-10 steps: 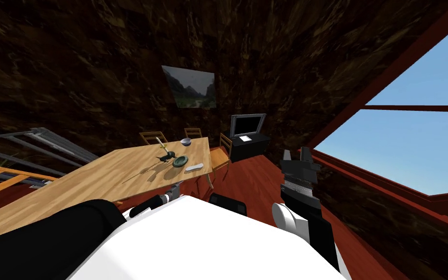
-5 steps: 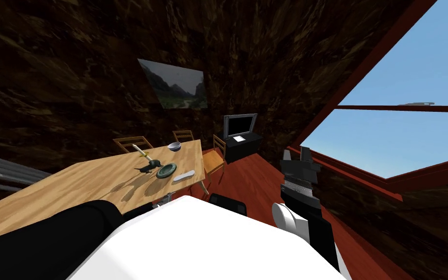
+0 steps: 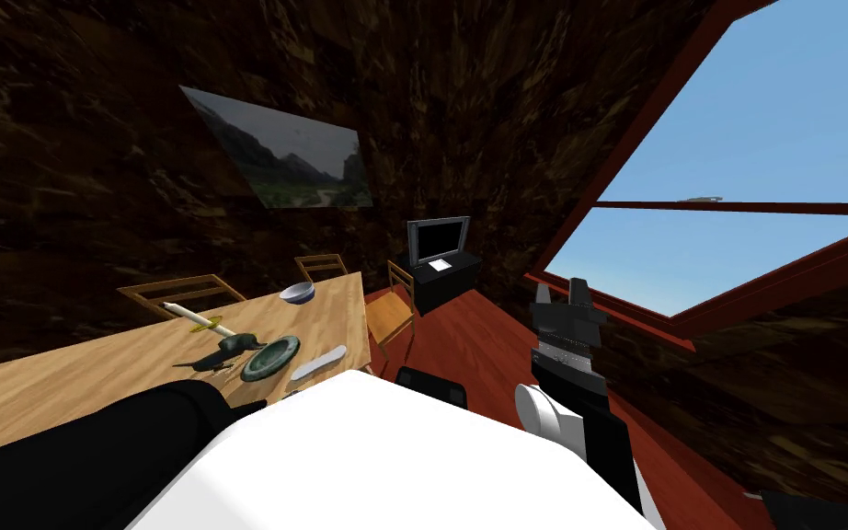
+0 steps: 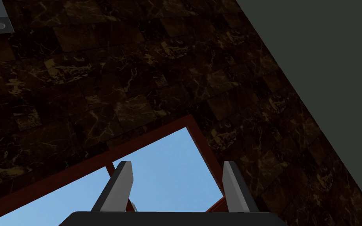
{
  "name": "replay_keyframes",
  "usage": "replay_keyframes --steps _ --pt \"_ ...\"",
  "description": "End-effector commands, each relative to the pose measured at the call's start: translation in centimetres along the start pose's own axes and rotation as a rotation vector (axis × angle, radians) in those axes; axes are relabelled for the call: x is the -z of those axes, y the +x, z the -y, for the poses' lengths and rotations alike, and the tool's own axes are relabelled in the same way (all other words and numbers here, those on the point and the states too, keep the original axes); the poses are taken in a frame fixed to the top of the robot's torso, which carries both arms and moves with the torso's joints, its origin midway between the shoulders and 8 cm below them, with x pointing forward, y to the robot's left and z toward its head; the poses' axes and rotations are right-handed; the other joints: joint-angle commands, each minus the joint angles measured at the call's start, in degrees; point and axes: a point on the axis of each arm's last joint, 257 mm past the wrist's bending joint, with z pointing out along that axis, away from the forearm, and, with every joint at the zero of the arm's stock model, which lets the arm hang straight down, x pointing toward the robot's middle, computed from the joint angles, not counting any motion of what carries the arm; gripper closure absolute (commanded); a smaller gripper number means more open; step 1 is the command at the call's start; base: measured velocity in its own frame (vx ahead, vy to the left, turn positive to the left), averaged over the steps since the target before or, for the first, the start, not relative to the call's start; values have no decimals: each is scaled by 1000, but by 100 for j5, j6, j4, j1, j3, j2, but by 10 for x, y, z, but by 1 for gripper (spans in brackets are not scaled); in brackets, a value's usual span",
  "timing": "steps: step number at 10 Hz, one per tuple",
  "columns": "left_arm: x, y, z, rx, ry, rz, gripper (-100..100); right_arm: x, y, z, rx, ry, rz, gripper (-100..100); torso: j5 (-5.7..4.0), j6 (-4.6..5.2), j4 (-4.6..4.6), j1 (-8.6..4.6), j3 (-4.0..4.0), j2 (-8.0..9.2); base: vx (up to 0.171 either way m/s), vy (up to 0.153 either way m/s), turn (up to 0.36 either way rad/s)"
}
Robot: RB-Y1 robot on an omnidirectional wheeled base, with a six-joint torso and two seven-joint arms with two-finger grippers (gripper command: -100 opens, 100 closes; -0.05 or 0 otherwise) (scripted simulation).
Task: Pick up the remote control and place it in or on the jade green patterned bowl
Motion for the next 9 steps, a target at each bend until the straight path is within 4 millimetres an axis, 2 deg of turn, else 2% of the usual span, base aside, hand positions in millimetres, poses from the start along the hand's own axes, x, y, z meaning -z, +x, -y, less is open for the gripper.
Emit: replay_keyframes --steps 1,5,6,8,9 --pt "8 -28 -14 42 -56 59 -100 0 0 0 0 0 0 0 0 0 0 0 0 0 265 59 -263" --pt "21 -80 -38 113 -148 169 -100 0 0 0 0 0 0 0 3 -1 -1 15 -1 -1 232 68 -190" --pt "26 -94 -52 137 -186 202 -100 0 0 0 0 0 0 0 3 -1 0 15 0 2 217 120 -171" --pt "29 -102 -72 161 -229 224 -100 0 0 0 0 0 0 0 5 -5 1 23 4 9 164 79 -84" --pt "28 -98 -63 152 -213 215 -100 0 0 0 0 0 0 0 3 -5 4 6 13 24 57 19 -14"
